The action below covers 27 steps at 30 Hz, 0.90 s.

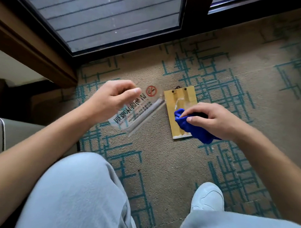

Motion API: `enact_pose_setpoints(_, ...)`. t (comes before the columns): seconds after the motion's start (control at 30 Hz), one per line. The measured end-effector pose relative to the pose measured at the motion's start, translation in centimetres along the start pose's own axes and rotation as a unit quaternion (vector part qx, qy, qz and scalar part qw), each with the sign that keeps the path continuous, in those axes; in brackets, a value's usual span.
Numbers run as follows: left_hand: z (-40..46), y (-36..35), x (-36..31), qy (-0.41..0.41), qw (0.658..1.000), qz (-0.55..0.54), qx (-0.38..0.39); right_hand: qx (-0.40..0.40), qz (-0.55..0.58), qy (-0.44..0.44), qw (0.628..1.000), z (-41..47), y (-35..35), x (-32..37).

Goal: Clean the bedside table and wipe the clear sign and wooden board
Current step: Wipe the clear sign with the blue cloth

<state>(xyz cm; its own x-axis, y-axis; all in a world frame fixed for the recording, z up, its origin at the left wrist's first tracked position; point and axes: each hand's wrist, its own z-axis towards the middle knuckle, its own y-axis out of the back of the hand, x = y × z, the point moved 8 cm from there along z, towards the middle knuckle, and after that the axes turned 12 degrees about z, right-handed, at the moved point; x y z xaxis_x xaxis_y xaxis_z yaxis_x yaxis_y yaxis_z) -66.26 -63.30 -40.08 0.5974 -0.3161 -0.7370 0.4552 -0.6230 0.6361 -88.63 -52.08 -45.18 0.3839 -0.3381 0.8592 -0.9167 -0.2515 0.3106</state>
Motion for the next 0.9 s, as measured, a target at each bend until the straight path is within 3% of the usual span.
enact_pose_setpoints(0.17,-0.6,-0.9,4.6,0.106,0.985,0.134,0.004,-0.143,0.184,0.002,0.972,-1.8,4.1,-0.9)
enact_pose_setpoints(0.33,0.6,-4.2,8.9,0.212,0.961,0.168,0.052,-0.252,0.254,0.028,0.933,-2.4,6.4,-1.7)
enact_pose_setpoints(0.57,2.3,-8.3,13.1,0.329,0.93,0.145,0.078,-0.224,0.23,-0.001,0.947,-2.9,4.8,-4.8)
enact_pose_setpoints(0.9,2.9,-10.9,14.6,0.343,0.918,0.192,0.049,-0.231,0.233,-0.008,0.945,-3.8,3.8,-7.2)
